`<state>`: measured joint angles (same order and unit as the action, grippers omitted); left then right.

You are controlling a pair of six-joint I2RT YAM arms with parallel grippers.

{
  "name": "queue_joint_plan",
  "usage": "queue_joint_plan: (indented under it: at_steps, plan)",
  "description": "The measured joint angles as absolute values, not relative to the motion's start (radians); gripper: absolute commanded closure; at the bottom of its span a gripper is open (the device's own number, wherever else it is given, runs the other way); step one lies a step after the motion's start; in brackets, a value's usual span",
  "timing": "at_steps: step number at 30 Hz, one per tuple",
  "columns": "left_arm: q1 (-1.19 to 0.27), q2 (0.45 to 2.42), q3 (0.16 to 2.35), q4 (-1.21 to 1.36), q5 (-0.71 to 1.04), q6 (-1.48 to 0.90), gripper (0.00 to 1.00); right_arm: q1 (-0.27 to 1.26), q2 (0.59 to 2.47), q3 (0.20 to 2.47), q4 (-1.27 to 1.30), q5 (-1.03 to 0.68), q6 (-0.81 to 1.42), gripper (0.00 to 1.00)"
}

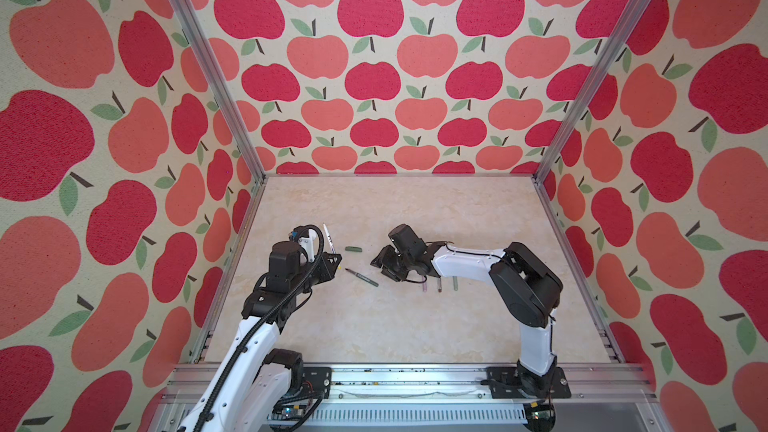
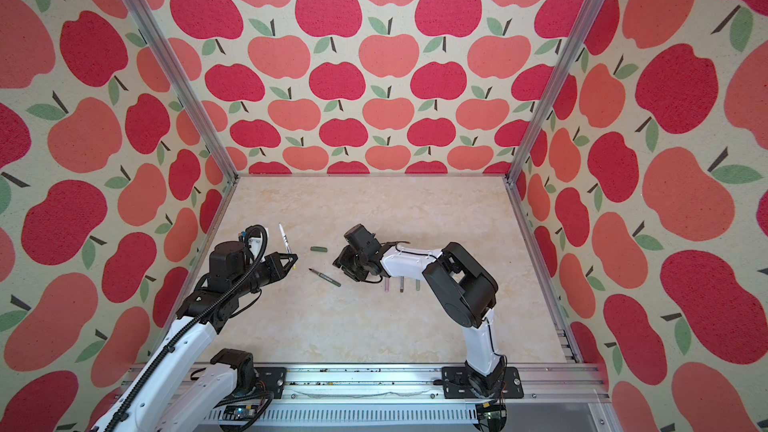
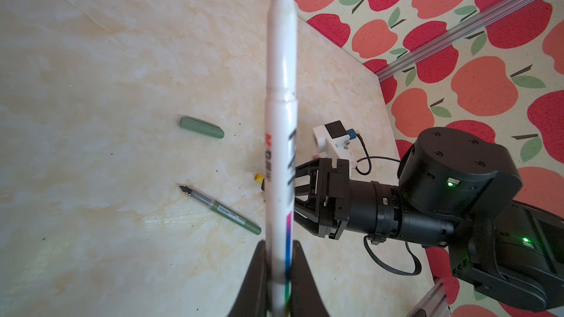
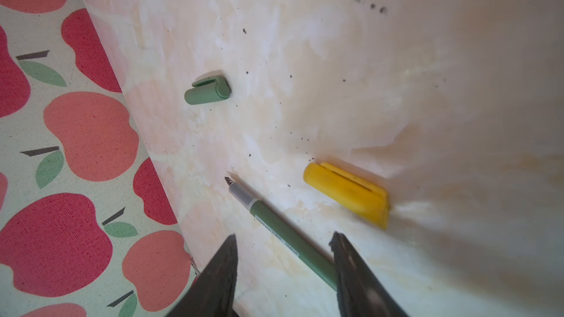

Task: Insert the pens into the pen caps
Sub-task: 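Open the right gripper and lower it to the yellow cap on the table, then grasp the yellow cap upright with the right gripper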

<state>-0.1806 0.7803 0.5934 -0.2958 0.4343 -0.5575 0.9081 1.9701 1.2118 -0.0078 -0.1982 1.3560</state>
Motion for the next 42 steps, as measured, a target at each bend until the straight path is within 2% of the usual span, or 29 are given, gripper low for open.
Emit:
queue_joint_plan:
  at_steps: [15, 25, 35, 42]
  plan:
    - [-0.172, 0.778, 0.591, -0.295, 0.436, -0.554, 1.0, 0.856, 2.026, 1.254, -0.016, -0.203, 1.336, 0.5]
    - [-0.163, 0.776, 0.59, -0.295, 0.445, -0.554, 1.0, 0.858, 2.117, 1.427, -0.161, -0.138, 1.153, 0.63]
    - [-0.157, 0.764, 0.588, -0.295, 0.456, -0.554, 1.0, 0.905, 2.208, 1.63, -0.389, 0.002, 0.928, 0.76]
    - [-0.157, 0.759, 0.588, -0.296, 0.46, -0.554, 1.0, 0.916, 2.238, 1.687, -0.45, 0.042, 0.854, 0.86]
